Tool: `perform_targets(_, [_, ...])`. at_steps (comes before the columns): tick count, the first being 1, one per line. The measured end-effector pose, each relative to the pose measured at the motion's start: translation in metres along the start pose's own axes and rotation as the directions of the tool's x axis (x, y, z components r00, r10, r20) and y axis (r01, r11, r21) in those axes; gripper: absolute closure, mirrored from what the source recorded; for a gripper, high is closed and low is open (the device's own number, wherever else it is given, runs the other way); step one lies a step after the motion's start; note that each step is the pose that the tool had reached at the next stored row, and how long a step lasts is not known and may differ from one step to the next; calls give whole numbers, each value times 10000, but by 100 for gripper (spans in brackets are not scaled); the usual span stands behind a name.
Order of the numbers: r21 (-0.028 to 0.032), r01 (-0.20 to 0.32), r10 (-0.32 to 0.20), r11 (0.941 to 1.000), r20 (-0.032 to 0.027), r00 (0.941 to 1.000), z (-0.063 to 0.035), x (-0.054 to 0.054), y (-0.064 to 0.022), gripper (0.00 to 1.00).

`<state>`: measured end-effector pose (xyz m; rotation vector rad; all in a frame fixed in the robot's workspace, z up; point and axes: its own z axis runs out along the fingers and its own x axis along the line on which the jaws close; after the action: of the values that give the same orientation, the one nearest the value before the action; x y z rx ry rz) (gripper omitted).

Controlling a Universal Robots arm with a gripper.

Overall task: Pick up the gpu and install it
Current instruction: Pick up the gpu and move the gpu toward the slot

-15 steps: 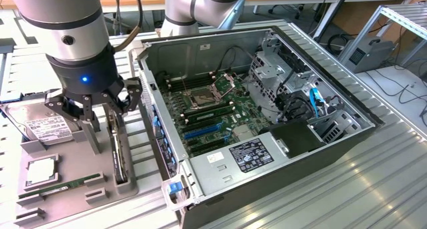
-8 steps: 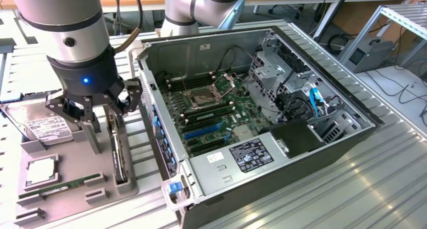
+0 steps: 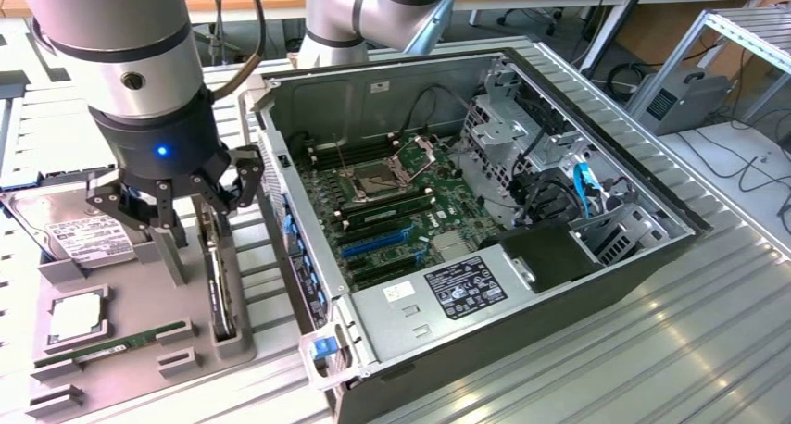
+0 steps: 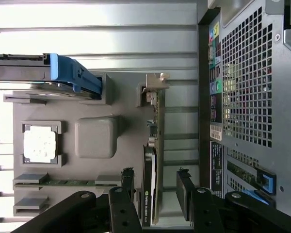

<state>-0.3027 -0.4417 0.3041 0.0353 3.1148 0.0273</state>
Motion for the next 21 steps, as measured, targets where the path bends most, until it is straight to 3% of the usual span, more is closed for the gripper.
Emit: perform_targets(21, [0, 2, -2, 10000, 0, 10000, 109, 1, -1, 52])
